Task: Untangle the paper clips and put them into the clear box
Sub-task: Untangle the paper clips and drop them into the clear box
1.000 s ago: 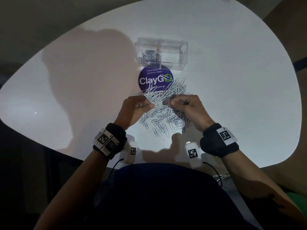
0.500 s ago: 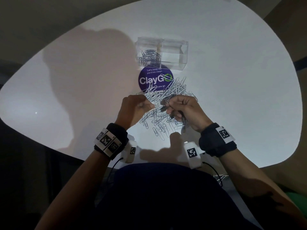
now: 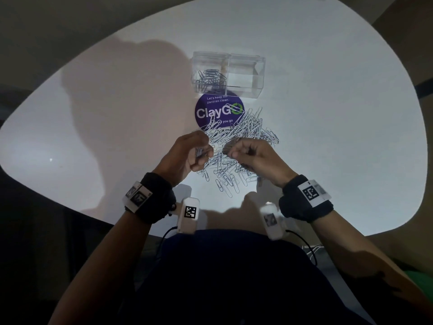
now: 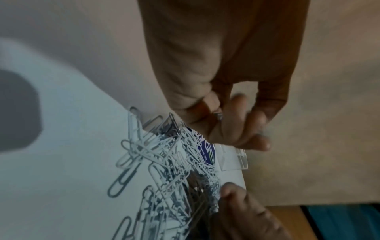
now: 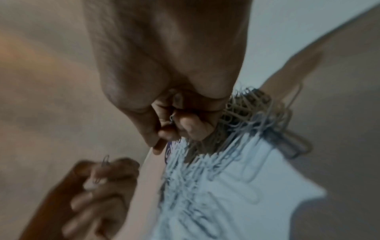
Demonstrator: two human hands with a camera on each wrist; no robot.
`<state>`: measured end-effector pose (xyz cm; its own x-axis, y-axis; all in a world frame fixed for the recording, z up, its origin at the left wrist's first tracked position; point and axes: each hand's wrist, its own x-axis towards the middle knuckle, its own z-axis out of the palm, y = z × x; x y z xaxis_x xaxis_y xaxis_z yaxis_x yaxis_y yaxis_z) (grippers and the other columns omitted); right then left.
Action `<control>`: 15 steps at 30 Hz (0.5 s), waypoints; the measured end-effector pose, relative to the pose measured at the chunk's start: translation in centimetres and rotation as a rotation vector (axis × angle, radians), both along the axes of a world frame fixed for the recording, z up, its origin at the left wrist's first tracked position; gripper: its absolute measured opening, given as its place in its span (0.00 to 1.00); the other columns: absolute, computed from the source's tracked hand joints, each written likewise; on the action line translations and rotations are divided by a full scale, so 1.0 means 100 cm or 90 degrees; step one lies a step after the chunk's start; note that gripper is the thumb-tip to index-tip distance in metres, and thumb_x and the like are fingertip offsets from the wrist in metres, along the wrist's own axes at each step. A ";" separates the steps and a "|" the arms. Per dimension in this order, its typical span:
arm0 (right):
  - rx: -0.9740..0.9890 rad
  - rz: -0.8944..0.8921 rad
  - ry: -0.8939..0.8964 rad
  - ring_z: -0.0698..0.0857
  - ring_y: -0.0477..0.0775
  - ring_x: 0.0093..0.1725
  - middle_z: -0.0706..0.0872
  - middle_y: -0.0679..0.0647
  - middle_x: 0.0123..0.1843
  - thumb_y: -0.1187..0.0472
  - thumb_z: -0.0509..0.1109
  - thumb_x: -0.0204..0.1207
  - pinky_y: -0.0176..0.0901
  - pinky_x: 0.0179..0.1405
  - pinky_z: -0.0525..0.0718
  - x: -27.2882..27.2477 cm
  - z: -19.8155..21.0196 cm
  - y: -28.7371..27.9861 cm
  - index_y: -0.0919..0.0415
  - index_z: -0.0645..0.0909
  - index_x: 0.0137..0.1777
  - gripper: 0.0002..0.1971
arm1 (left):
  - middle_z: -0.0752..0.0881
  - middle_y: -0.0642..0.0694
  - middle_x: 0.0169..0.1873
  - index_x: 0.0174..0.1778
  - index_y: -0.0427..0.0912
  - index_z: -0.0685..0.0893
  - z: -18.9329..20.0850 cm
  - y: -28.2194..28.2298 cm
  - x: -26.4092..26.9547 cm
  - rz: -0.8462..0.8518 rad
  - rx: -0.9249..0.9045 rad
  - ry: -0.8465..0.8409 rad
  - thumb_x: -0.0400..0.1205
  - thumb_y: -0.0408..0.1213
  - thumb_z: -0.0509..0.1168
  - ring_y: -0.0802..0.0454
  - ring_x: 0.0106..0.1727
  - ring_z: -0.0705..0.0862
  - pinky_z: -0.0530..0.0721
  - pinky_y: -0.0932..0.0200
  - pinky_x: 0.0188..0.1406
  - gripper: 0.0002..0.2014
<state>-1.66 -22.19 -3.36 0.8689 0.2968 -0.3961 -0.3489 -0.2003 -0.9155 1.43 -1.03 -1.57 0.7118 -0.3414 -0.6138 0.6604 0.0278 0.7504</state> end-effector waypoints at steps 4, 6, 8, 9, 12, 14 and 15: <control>-0.188 0.174 -0.187 0.87 0.46 0.41 0.90 0.42 0.48 0.62 0.79 0.73 0.46 0.40 0.81 -0.008 -0.015 0.001 0.54 0.88 0.45 0.04 | 0.78 0.45 0.27 0.36 0.43 0.80 -0.006 0.003 0.002 -0.036 0.000 0.026 0.75 0.27 0.54 0.53 0.23 0.67 0.63 0.65 0.20 0.11; -0.254 0.224 -0.225 0.86 0.39 0.40 0.90 0.41 0.51 0.56 0.81 0.70 0.43 0.42 0.81 -0.010 -0.019 0.004 0.50 0.89 0.48 0.08 | 0.74 0.46 0.26 0.33 0.43 0.79 -0.008 0.004 0.001 -0.048 0.008 0.029 0.77 0.33 0.54 0.53 0.24 0.65 0.62 0.64 0.20 0.10; -0.312 0.263 -0.269 0.87 0.41 0.42 0.90 0.41 0.53 0.50 0.81 0.70 0.45 0.45 0.82 -0.011 -0.019 0.009 0.48 0.88 0.52 0.12 | 0.69 0.48 0.24 0.28 0.48 0.74 -0.007 0.003 0.000 -0.052 0.067 0.012 0.80 0.39 0.59 0.52 0.24 0.61 0.59 0.63 0.21 0.14; -0.342 0.282 -0.292 0.86 0.43 0.44 0.89 0.42 0.54 0.49 0.80 0.70 0.46 0.46 0.82 -0.012 -0.019 0.012 0.48 0.87 0.54 0.13 | 0.65 0.49 0.23 0.25 0.49 0.71 -0.007 0.003 -0.002 -0.062 0.119 -0.026 0.82 0.40 0.63 0.53 0.23 0.59 0.57 0.62 0.22 0.17; -0.396 0.289 -0.333 0.85 0.47 0.49 0.90 0.43 0.55 0.55 0.79 0.72 0.49 0.46 0.83 -0.010 -0.022 0.016 0.49 0.87 0.56 0.12 | 0.65 0.52 0.22 0.26 0.42 0.68 -0.011 0.005 -0.010 -0.172 0.279 -0.260 0.80 0.41 0.71 0.56 0.24 0.62 0.62 0.63 0.23 0.22; -0.397 0.269 -0.334 0.81 0.44 0.44 0.90 0.44 0.52 0.57 0.78 0.73 0.49 0.43 0.84 -0.006 -0.022 0.016 0.47 0.87 0.55 0.11 | 0.71 0.55 0.24 0.30 0.40 0.73 -0.014 0.009 -0.016 -0.267 0.350 -0.386 0.77 0.43 0.74 0.62 0.25 0.67 0.65 0.65 0.27 0.19; -0.388 0.253 -0.327 0.79 0.42 0.41 0.90 0.45 0.51 0.57 0.78 0.73 0.49 0.43 0.84 -0.005 -0.022 0.014 0.47 0.87 0.53 0.10 | 0.72 0.56 0.25 0.32 0.41 0.77 -0.016 0.011 -0.018 -0.302 0.368 -0.419 0.75 0.44 0.76 0.63 0.26 0.69 0.65 0.66 0.28 0.16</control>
